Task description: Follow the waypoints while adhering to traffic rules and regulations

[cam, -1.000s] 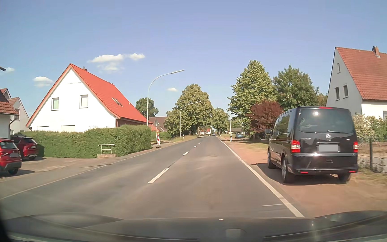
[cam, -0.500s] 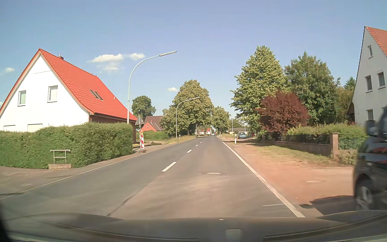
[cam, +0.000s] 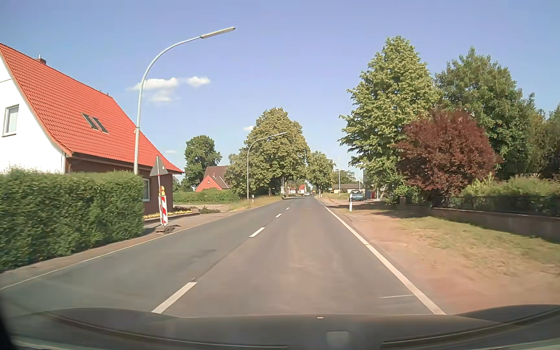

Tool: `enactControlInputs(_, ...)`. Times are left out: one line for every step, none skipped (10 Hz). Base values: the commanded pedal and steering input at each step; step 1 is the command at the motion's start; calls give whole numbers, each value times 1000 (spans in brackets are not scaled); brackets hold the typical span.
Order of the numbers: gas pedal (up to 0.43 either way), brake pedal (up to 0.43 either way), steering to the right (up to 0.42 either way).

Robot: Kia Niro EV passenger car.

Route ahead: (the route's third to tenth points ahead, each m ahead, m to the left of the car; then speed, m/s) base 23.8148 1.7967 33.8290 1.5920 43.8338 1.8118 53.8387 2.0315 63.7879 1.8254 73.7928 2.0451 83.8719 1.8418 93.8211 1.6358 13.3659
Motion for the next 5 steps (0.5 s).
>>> enactControlInputs(118,6,0)
enactControlInputs(118,6,0)
enactControlInputs(118,6,0)
enactControlInputs(118,6,1)
enactControlInputs(118,6,2)
